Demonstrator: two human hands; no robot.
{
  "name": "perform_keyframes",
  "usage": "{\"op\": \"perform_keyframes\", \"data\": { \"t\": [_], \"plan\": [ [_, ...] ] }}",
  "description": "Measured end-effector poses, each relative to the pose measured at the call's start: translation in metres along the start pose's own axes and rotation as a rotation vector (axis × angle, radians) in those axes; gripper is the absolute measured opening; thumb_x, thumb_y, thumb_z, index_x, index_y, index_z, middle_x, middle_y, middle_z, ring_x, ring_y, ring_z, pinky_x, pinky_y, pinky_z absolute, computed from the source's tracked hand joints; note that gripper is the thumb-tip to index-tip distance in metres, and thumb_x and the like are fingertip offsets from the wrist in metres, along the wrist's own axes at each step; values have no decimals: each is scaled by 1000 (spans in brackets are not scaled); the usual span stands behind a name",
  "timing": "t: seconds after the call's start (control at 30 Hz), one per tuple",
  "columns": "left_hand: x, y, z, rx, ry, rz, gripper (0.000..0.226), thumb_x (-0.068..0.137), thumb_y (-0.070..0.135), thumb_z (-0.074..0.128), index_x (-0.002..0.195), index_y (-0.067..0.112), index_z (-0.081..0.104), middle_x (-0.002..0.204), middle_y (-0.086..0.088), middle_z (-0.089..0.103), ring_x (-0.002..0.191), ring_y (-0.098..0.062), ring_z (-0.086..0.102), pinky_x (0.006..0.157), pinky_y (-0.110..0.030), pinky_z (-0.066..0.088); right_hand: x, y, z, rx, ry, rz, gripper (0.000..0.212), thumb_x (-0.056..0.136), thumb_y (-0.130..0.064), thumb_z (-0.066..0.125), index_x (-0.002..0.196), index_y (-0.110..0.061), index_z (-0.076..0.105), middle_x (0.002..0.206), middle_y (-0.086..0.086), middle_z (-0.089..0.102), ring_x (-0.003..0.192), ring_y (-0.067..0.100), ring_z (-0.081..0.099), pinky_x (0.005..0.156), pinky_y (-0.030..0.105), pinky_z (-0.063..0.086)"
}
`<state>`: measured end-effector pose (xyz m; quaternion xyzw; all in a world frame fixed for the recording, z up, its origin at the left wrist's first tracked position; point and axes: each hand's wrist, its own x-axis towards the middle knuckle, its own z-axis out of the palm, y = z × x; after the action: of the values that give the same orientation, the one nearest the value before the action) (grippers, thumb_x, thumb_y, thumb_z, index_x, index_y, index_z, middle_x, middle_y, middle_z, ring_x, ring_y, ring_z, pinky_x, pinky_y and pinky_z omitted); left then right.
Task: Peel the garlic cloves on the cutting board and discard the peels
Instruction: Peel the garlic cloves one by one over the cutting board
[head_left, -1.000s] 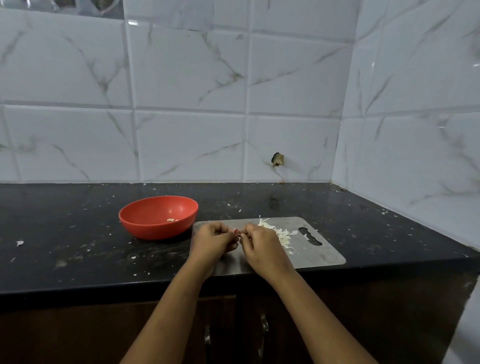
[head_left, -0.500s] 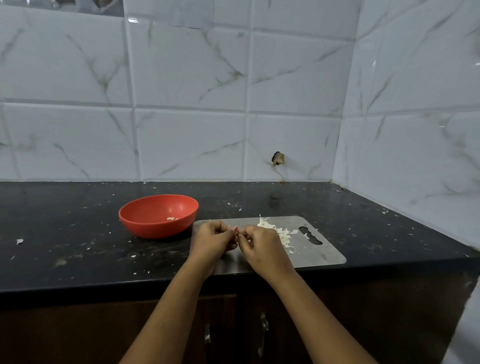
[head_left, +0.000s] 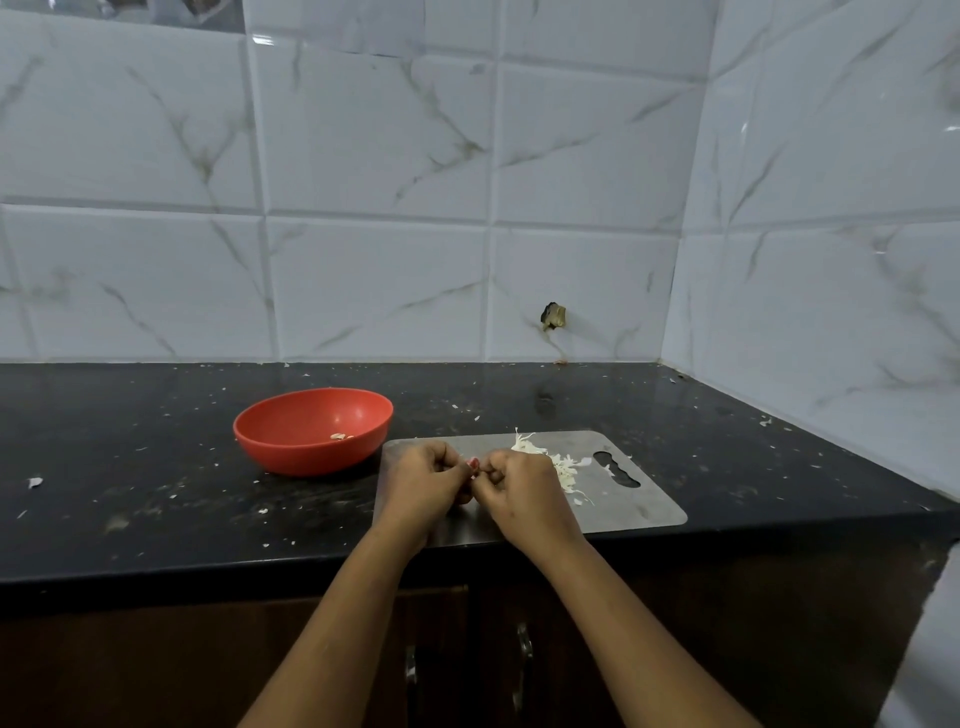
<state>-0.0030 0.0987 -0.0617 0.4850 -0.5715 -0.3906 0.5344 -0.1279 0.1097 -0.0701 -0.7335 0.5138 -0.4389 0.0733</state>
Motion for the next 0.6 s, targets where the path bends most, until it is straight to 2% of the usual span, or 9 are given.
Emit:
{"op": "perform_keyframes", "data": {
  "t": [0.17,0.33,0.47,0.53,0.6],
  "plan": [
    [3,-1,-2,60,-62,-12,22,90,9,63,70,8,56,60,-10,60,54,-16,56,58,-31,45,-1,0,-3,8,4,7,26,89,-17,61,67,-4,62,49,-2,49,43,9,39,47,20,32],
    [2,3,-5,60,-152,-35,22,93,11,60,72,9,53,59,-6,57,46,-8,50,51,-23,39,0,0,-6,18,-2,7,28,89,-17,60,65,-2,61,48,-2,47,43,9,37,47,19,30],
    [2,5,-6,38,-200,-17,25,94,9,57,71,9,50,58,-5,54,44,-3,50,47,-16,39,1,0,-8,63,-38,22,21,87,-16,60,71,-5,67,53,-1,55,45,7,44,49,21,37],
    [2,4,-7,-29,-199,-21,24,94,7,57,71,8,50,58,-6,54,45,-3,51,46,-15,40,2,-1,-9,103,-54,30,19,88,-16,60,74,-6,68,57,4,60,47,12,52,51,27,43],
    [2,4,-8,-89,-195,-35,21,93,6,58,73,6,52,57,-5,57,48,-7,53,46,-16,41,3,-2,-12,170,-62,55,18,89,-16,61,73,-12,68,58,2,64,50,17,60,52,28,49]
  ]
}}
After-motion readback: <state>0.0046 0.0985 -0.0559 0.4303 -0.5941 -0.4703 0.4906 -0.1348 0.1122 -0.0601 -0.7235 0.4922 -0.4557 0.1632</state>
